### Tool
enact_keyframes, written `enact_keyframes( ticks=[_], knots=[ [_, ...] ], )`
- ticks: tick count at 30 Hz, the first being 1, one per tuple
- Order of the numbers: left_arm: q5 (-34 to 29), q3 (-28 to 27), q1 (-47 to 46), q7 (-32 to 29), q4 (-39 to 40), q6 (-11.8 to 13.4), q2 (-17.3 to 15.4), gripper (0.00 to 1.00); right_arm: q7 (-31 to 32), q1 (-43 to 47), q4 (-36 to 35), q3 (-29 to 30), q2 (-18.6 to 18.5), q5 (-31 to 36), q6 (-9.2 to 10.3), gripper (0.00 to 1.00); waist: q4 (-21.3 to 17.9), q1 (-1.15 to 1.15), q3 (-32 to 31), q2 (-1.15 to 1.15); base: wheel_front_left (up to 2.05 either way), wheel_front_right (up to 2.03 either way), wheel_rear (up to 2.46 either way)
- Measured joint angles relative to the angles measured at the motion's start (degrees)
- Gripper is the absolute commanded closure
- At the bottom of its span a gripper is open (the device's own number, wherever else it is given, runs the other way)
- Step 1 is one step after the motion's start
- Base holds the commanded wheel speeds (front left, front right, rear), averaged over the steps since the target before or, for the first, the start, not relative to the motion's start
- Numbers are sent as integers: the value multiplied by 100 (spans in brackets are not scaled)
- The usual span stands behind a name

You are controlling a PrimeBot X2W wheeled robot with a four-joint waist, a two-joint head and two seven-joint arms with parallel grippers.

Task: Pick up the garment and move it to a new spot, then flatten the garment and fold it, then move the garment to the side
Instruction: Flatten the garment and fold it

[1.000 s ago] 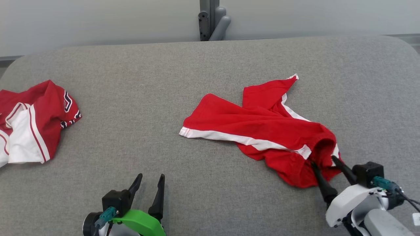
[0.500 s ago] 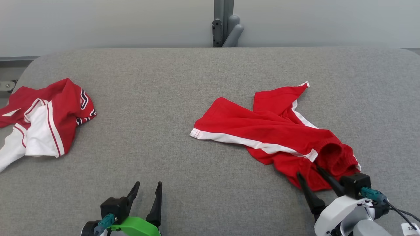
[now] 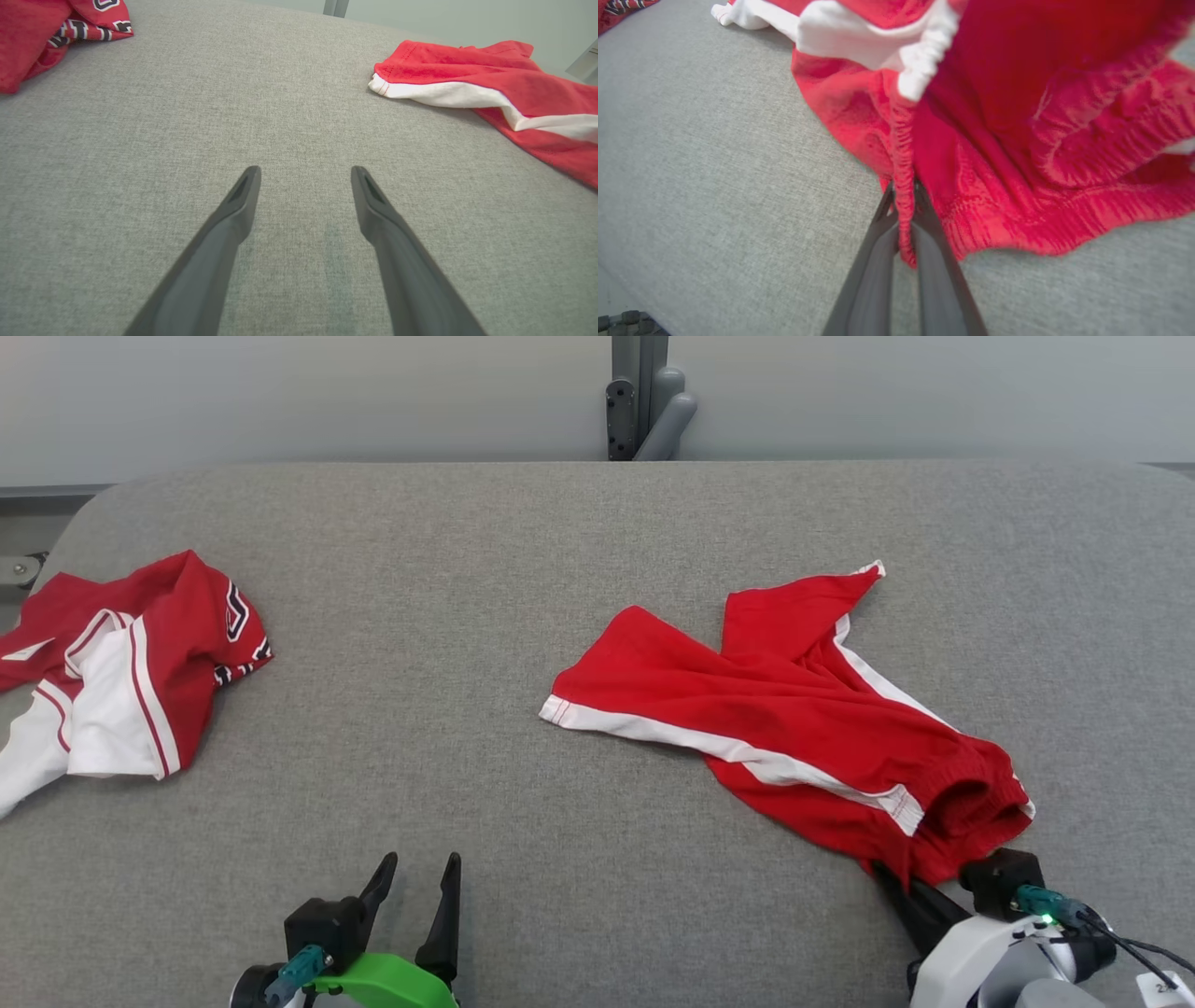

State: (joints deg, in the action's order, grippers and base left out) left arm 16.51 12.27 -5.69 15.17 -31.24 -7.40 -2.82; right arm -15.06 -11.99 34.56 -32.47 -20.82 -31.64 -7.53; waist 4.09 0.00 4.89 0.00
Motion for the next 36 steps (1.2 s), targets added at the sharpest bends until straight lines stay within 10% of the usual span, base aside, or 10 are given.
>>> enact_keyframes(
  ticks=[8, 9, 10, 36],
  knots=[
    [52, 41, -1, 0, -22, 0, 0, 0, 0, 319, -265, -70, -630, -342, 0, 96, -96, 0, -37, 0, 0, 0, 0],
    [53, 40, -1, 0, -25, -1, 0, 0, 0, 340, -327, -56, -659, -413, 0, 28, -108, 0, -53, 0, 0, 0, 0],
    [52, 30, -2, 0, -24, -1, 0, 0, 0, 346, -398, -38, -672, -464, 0, 0, -119, 0, -70, 0, 0, 0, 0],
    [-408, -983, 404, -1, 733, 89, 0, 0, 0, 1316, -1566, 2472, 555, 862, 0, 0, -306, 0, -705, 0, 0, 0, 0]
  ],
)
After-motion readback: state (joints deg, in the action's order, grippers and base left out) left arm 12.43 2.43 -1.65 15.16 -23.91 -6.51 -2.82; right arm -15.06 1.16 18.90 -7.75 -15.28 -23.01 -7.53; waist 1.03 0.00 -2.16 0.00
